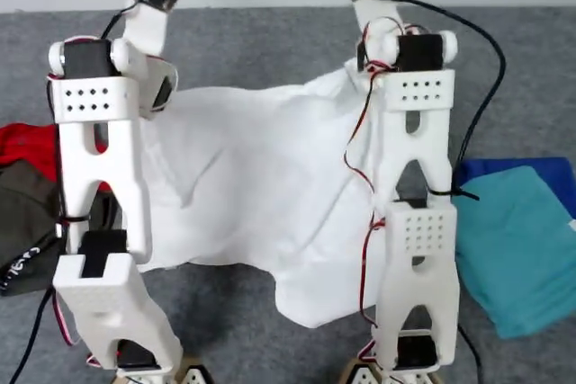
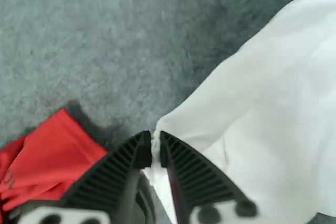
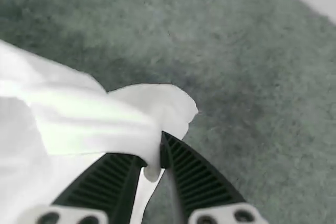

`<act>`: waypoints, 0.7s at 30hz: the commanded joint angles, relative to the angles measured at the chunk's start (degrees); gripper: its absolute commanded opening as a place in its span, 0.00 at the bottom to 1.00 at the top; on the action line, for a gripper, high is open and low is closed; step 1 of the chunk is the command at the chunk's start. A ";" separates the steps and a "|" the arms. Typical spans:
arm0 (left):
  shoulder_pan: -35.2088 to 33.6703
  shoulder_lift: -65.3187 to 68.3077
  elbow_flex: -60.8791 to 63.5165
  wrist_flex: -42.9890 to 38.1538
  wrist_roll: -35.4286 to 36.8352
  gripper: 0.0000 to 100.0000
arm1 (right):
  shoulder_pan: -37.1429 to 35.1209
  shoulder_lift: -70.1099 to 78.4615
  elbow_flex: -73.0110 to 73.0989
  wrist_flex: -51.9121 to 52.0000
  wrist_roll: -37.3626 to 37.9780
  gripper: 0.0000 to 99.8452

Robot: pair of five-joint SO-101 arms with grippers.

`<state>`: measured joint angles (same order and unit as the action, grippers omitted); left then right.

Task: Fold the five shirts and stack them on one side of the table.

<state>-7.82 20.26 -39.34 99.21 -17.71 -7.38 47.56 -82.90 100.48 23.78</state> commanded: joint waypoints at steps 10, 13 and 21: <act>-1.41 -4.31 5.58 1.49 -2.37 0.01 | -2.68 -49.71 66.90 2.24 -0.35 0.01; 1.67 -8.35 15.34 1.49 -5.80 0.01 | -2.68 -57.19 75.34 2.24 0.18 0.01; -2.29 -28.75 41.71 1.49 -15.30 0.01 | -2.86 -66.59 89.32 2.24 3.08 0.01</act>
<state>-7.56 0.84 -4.70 99.38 -29.23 -10.02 -14.95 3.78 100.57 25.80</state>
